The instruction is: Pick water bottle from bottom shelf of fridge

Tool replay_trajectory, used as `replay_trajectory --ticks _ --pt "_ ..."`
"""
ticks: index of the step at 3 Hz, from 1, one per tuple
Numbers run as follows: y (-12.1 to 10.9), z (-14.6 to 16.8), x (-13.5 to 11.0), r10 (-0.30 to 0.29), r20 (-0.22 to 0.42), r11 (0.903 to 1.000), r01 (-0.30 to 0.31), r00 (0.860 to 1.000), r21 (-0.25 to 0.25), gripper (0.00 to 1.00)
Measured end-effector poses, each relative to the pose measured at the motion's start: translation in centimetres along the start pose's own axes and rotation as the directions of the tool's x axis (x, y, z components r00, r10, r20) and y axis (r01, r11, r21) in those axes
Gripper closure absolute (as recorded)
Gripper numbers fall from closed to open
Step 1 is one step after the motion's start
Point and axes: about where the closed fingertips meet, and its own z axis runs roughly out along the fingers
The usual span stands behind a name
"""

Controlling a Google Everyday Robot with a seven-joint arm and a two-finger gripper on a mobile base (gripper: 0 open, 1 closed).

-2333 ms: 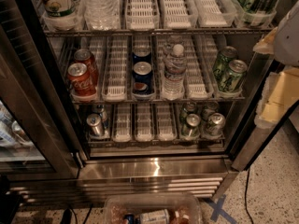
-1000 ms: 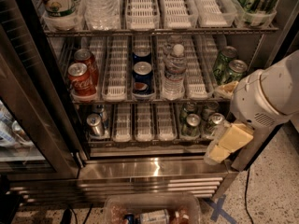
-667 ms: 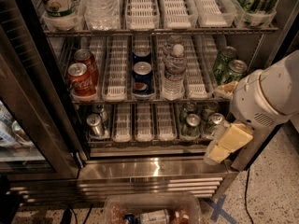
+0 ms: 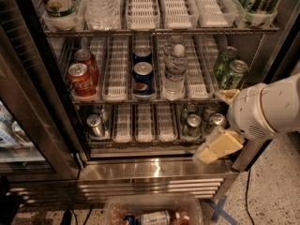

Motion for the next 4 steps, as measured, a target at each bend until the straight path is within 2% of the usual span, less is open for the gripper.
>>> replay_trajectory --ticks 1,2,3,4 --pt "-1.0 1.4 -0.9 0.049 0.093 0.9942 -0.057 0.995 0.092 0.0" --pt "-2.6 2.9 -2.1 0.066 0.162 0.9845 -0.09 0.985 0.15 0.0" --pt "-4.3 4.8 -4.3 0.101 0.236 0.9706 -0.148 0.966 0.19 0.0" --pt "-4.3 4.8 -4.3 0.101 0.236 0.9705 -0.148 0.966 0.19 0.0"
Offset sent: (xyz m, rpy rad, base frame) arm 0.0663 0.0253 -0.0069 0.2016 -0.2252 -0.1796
